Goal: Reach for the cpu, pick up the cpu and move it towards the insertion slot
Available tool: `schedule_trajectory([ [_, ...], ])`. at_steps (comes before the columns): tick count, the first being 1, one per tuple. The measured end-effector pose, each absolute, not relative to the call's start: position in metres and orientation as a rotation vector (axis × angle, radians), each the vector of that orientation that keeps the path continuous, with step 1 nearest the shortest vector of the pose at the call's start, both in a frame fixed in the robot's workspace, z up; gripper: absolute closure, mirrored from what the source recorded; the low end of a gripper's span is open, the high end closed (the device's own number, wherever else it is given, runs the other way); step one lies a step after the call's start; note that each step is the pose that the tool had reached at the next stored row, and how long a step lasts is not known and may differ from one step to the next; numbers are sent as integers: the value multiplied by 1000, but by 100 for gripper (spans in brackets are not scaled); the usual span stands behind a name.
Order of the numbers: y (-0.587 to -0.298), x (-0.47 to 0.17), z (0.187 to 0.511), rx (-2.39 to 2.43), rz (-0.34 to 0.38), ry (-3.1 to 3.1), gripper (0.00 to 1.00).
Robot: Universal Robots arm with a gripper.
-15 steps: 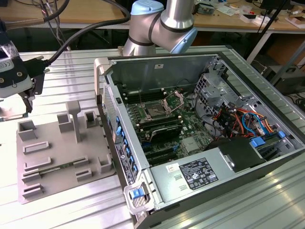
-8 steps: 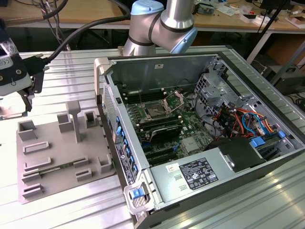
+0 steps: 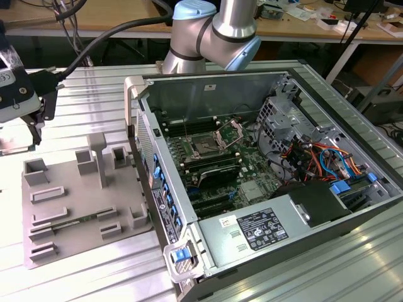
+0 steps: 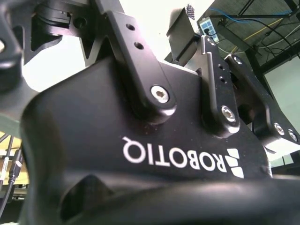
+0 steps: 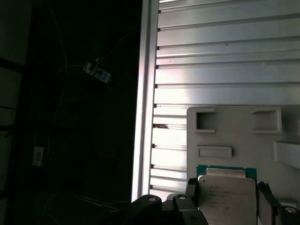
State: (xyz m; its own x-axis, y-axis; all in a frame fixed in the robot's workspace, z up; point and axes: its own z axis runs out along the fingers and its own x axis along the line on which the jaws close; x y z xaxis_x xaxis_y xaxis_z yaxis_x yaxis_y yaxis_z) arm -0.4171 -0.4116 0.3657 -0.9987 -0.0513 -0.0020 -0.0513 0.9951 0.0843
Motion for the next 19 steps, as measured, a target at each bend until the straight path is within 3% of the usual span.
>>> schedule_trajectory([
  [19,-412,-417,375,81,-139,-3137,45],
])
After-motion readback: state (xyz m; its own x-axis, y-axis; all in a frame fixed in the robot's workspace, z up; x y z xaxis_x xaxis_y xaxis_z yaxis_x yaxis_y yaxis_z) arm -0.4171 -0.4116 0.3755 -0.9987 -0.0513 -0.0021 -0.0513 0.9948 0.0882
